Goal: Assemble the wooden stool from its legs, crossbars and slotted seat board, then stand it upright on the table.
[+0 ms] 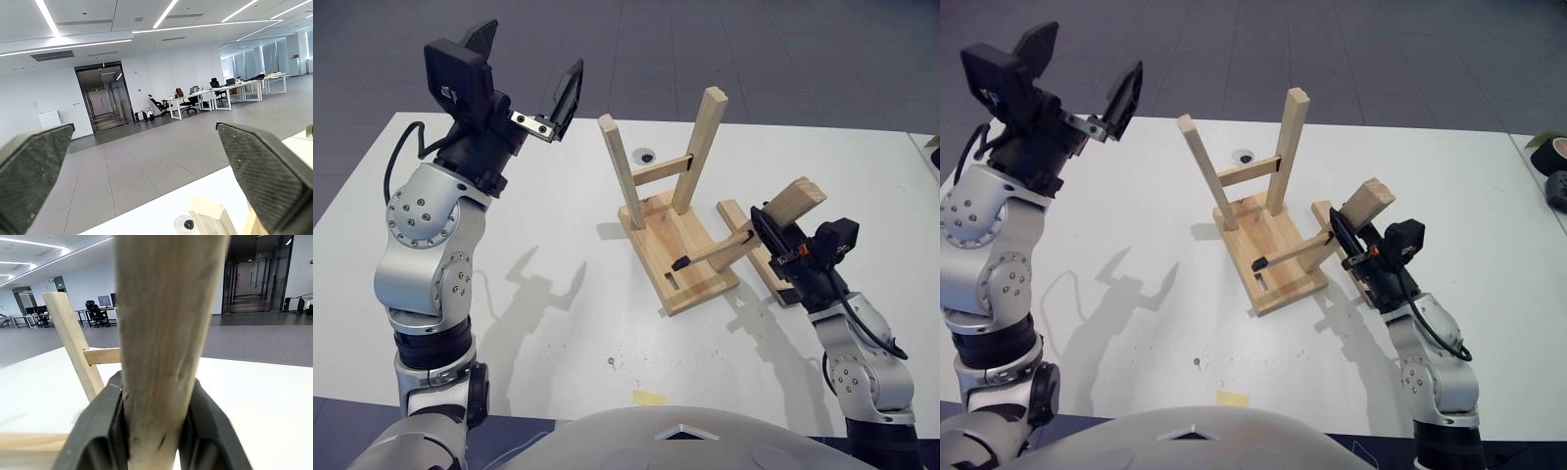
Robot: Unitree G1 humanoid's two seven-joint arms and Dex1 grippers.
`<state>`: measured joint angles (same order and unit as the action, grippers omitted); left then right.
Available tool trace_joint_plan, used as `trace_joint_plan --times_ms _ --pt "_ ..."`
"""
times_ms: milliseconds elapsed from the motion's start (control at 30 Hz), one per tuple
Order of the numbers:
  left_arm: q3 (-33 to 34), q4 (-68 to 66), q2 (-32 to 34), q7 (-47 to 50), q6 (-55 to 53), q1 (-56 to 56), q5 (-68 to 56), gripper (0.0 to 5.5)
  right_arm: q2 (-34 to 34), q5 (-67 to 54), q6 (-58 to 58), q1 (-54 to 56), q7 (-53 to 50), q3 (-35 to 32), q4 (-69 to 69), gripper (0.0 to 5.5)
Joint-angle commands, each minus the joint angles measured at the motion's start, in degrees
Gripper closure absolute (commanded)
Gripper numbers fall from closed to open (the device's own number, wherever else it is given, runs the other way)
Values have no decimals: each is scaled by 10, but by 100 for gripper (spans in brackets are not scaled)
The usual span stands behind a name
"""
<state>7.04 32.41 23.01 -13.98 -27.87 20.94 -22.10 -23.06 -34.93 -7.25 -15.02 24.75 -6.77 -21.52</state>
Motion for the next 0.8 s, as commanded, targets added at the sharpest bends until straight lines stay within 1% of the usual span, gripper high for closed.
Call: trace_joint_plan --times_ms 33,133,167,200,300,433,567,633,700,733,800 --pt "-11 -1 -5 -1 -10 2 3 10 -3 54 -60 -20 -30 16 69 448" --pt "-11 -3 -1 -2 -9 3 5 10 2 9 -79 14 -42 1 41 448" --pt "-9 -3 -2 0 -10 0 4 10 5 -16 -98 34 -56 -6 27 411" --pt "-8 -3 -3 0 -9 -4 3 10 7 -42 -120 60 -72 -11 9 401" --pt "-14 -3 -8 1 -4 -13 6 10 21 -109 -177 149 -123 -25 -40 348" --pt "-16 -10 -13 0 2 -13 9 10 34 -205 -241 240 -193 -47 -76 275" --pt "-18 -9 -16 -2 1 -20 12 10 40 -372 -256 325 -275 -102 -87 211" --pt "-19 -9 -17 -2 2 -22 14 10 28 -442 -246 372 -311 -137 -70 179" --pt "-18 -10 -18 0 4 -21 16 10 6 -483 -234 408 -332 -177 -35 148" --pt "-15 -8 -19 2 4 -22 17 10 -11 -484 -233 415 -332 -195 -11 129" --pt "-9 -3 -20 8 4 -26 20 10 -67 -441 -257 380 -282 -208 23 86"
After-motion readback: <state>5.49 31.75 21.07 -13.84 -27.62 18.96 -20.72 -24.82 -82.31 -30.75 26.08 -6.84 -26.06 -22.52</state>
